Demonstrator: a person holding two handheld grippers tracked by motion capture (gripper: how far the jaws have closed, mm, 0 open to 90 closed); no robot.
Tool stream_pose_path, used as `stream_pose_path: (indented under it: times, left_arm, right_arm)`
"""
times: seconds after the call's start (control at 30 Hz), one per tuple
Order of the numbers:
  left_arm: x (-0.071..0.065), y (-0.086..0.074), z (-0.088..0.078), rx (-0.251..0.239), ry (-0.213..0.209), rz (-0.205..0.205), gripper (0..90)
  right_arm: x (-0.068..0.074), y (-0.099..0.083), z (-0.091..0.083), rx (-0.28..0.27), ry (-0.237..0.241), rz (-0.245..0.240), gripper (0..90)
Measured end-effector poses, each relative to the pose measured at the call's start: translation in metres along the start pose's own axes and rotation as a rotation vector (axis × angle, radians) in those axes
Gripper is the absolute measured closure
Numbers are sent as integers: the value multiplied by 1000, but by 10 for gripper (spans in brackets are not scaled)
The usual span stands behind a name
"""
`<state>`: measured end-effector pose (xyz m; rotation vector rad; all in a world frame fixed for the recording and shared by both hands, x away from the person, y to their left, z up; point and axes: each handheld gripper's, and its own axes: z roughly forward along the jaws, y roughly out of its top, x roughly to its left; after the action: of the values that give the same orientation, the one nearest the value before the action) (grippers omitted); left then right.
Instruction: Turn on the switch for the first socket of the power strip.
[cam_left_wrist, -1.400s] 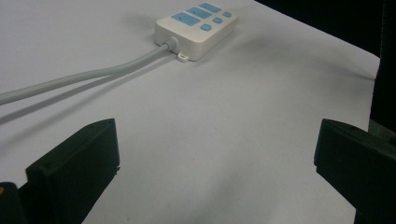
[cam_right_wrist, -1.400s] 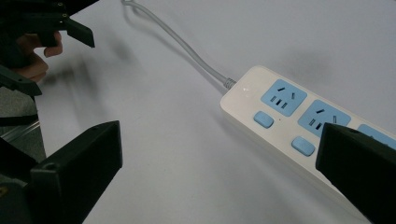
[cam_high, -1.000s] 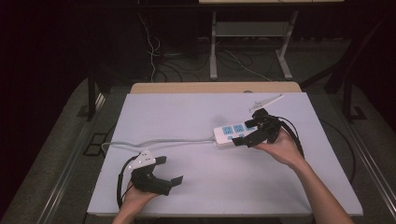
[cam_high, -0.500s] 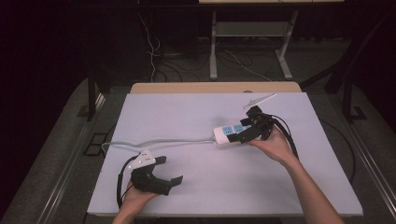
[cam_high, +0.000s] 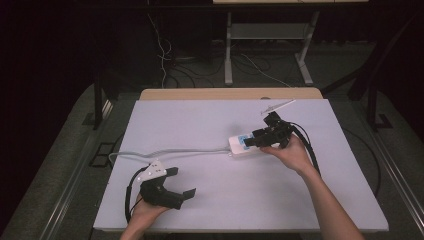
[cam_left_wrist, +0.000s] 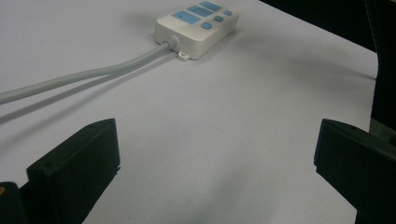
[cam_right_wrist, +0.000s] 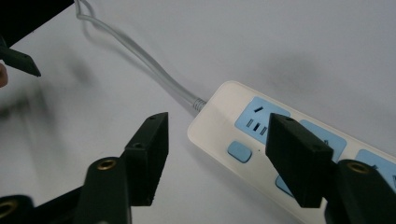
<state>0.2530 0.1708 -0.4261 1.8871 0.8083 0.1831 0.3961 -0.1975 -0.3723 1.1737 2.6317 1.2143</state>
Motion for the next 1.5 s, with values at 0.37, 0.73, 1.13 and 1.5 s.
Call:
stream_pose_path:
  times: [0.37, 0.73, 1.13, 1.5]
  left_arm:
    - [1, 0, -1, -5, 0, -5, 0]
    - [1, 0, -1, -4, -1, -2, 0]
    - [1, 0, -1, -3, -1, -2, 0]
    - [2, 0, -1, -3, -1, -1, 0]
  right_arm:
    - [-5, -1, 11, -16, 1, 3, 702]
    - [-13, -4, 21, 14, 1, -4, 895]
    - [-20, -7, 31, 33, 8, 9, 895]
    - [-24, -15, 43, 45, 18, 20, 896]
